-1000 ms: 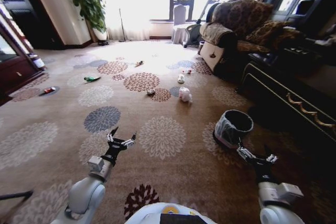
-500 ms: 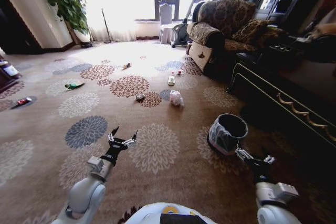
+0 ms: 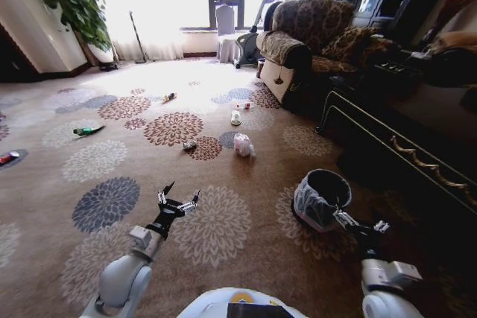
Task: Pick up the trash from the ground and place it into the trash bin.
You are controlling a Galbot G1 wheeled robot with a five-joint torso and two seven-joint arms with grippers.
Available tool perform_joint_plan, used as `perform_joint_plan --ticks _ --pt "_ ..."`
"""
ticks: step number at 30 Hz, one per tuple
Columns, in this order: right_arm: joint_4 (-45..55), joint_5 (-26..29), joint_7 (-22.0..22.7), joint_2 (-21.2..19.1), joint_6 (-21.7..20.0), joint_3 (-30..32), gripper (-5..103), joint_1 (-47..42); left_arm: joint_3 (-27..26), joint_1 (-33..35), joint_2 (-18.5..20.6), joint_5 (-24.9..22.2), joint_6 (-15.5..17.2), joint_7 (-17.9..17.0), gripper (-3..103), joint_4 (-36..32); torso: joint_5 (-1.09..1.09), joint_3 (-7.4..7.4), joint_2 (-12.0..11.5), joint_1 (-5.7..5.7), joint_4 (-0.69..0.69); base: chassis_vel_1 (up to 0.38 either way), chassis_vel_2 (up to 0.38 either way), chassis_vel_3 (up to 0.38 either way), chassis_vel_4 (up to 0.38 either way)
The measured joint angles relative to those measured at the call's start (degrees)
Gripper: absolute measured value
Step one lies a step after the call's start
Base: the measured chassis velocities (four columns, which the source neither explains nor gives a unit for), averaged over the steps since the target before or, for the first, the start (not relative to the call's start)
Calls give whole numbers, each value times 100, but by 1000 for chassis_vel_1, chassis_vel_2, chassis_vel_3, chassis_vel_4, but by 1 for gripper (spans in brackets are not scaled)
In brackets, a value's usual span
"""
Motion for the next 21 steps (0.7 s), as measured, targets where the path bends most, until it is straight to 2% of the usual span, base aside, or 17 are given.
perform_joint_plan --ticks 11,21 --pt "-69 -52 58 29 -27 -25 100 1 18 -53 -25 -94 -50 24 100 33 0 0 0 0 -1 -121 -74 -77 -109" --pt "-109 -142 -74 45 -24 -62 100 -2 8 -11 -112 -260 -286 88 100 98 0 2 0 0 -1 -168 -18 -8 -180"
